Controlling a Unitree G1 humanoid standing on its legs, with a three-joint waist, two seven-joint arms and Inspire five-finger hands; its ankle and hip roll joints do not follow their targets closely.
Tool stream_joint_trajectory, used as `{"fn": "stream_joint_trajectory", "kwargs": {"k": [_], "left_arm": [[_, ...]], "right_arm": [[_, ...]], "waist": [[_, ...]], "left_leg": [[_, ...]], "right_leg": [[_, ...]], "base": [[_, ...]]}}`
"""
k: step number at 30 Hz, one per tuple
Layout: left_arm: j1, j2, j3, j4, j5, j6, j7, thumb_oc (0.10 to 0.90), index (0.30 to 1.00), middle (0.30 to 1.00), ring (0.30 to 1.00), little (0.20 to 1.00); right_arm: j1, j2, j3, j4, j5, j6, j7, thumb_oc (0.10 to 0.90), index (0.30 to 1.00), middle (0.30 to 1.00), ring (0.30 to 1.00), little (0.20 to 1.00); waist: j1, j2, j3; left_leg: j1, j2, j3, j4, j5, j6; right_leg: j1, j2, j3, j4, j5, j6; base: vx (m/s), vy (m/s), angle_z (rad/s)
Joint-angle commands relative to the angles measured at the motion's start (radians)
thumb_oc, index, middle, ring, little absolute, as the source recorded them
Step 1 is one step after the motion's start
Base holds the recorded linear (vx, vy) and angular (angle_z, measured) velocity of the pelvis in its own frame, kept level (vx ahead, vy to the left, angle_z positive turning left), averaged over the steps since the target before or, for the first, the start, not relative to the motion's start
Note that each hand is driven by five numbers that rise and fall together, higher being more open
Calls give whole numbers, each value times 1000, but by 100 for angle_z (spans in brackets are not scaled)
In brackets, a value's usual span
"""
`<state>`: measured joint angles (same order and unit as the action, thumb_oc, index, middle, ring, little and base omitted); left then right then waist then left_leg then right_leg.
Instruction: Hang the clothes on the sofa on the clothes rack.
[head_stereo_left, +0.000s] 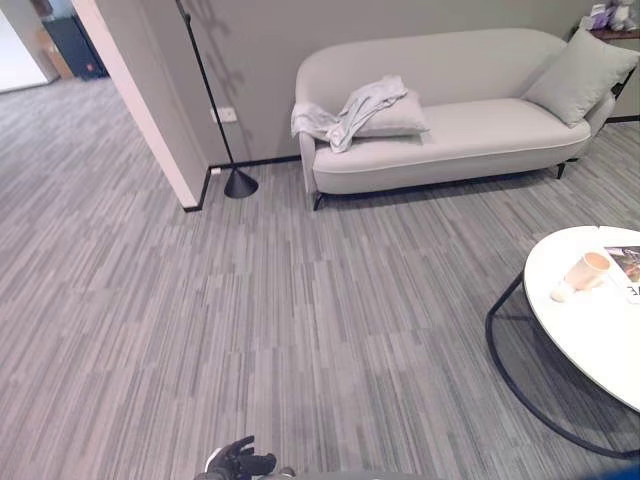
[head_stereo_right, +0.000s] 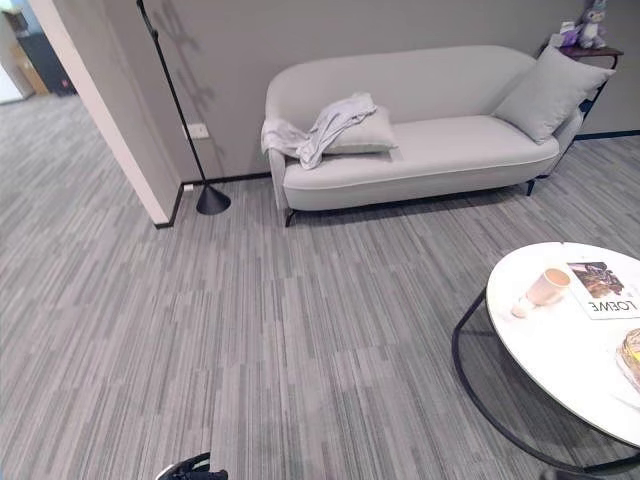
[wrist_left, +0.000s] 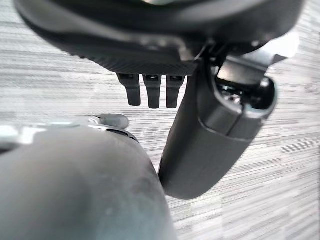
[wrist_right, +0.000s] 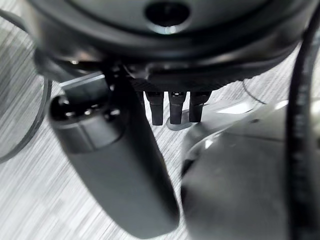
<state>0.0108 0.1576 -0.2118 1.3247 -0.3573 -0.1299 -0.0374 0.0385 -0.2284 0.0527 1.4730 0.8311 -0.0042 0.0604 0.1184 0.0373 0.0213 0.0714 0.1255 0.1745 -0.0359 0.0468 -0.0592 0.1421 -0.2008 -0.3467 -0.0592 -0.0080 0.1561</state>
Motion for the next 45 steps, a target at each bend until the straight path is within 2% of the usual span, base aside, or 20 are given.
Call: {"fn": "stream_joint_trajectory", "kwargs": {"k": [1, 8, 12, 20, 31, 35, 36, 37, 39, 41, 43, 45], "left_arm": [[-45, -21, -14, 75, -8, -26, -6, 800, 900, 900, 900, 900], [-23, -12, 40, 103, -37, -6, -27, 800, 900, 900, 900, 900], [-3, -13, 46, 139, 0, 5, -37, 800, 900, 900, 900, 900], [-5, 2, -7, 135, 122, 5, -15, 800, 900, 900, 900, 900], [-8, 0, -69, 116, 185, -2, -5, 800, 900, 900, 900, 900], [-37, 7, -114, 98, 249, 2, 10, 800, 900, 900, 900, 900], [-58, 10, -137, 86, 271, 6, 8, 800, 900, 900, 900, 900], [-58, 10, -137, 86, 271, 6, 8, 800, 900, 900, 900, 900], [-81, 11, -157, 81, 282, 8, 3, 800, 900, 900, 900, 900], [-98, 10, -172, 79, 297, 10, 1, 800, 900, 900, 900, 900], [-109, 8, -170, 79, 288, 15, 1, 800, 900, 900, 900, 900], [-119, 5, -161, 86, 270, 17, -3, 800, 900, 900, 900, 900]], "right_arm": [[-70, 61, -2, 16, -4, -12, 33, 800, 900, 900, 900, 900], [-51, 68, 33, 33, -72, -12, 44, 800, 900, 900, 900, 900], [-56, 77, 76, 6, -123, -19, 58, 800, 900, 900, 900, 900], [-74, 77, 169, -42, -249, -25, 58, 800, 900, 900, 900, 900], [-69, 63, 177, -47, -286, -18, 55, 800, 900, 900, 900, 900], [-101, 54, 265, -71, -449, -15, 48, 800, 900, 900, 900, 900], [-115, 52, 283, -76, -485, -4, 50, 800, 900, 900, 900, 900], [-115, 52, 283, -76, -485, -4, 50, 800, 900, 900, 900, 900], [-127, 51, 277, -81, -484, 2, 54, 800, 900, 900, 900, 900], [-132, 51, 266, -75, -481, 9, 64, 800, 900, 900, 900, 900], [-129, 50, 252, -79, -460, 15, 67, 800, 900, 900, 900, 900], [-131, 48, 237, -98, -426, 10, 66, 800, 900, 900, 900, 900]], "waist": [[19, -47, -13], [34, -53, -17], [33, -55, -18], [24, -67, -5], [8, -62, 26], [27, -57, 32], [37, -49, 36], [36, -49, 37], [38, -32, 40], [25, -17, 49], [-2, 0, 68], [-19, 22, 95]], "left_leg": [[-81, -98, -84, -51, 9, 24], [-96, -78, -129, -51, 38, 4], [-96, -74, -141, -51, 42, 0], [-100, -69, -159, -51, 39, -2], [-133, -73, -164, -51, 27, -1], [-142, -105, -182, -51, 15, 19], [-138, -128, -202, -51, 11, 36], [-138, -129, -203, -51, 11, 36], [-123, -156, -223, -51, 6, 61], [-74, -193, -236, -51, -17, 89], [-17, -225, -248, -51, -38, 121], [29, -223, -230, -51, -59, 143]], "right_leg": [[-26, 11, 30, -23, 58, -5], [-9, 48, 1, -28, 27, -28], [-5, 60, 0, -28, 19, -39], [-15, 76, 9, -28, 16, -48], [-52, 65, 9, -28, 28, -34], [-48, 31, -5, -28, 37, -17], [-43, 8, -25, 5, 28, -13], [-44, 7, -26, 8, 26, -13], [-62, -27, -38, 127, -7, -13], [-80, -84, -29, 285, -6, -7], [-132, -139, 7, 481, 72, -9], [-191, -161, 37, 636, 128, -7]], "base": [[-35, -82, 9], [-31, -101, 20], [-16, -46, 23], [-1, -5, 2], [7, 34, 8], [48, 105, 6], [53, 119, 19], [53, 168, 21], [74, 197, 35], [167, 272, 47], [187, 282, 60], [144, 209, 30]]}}
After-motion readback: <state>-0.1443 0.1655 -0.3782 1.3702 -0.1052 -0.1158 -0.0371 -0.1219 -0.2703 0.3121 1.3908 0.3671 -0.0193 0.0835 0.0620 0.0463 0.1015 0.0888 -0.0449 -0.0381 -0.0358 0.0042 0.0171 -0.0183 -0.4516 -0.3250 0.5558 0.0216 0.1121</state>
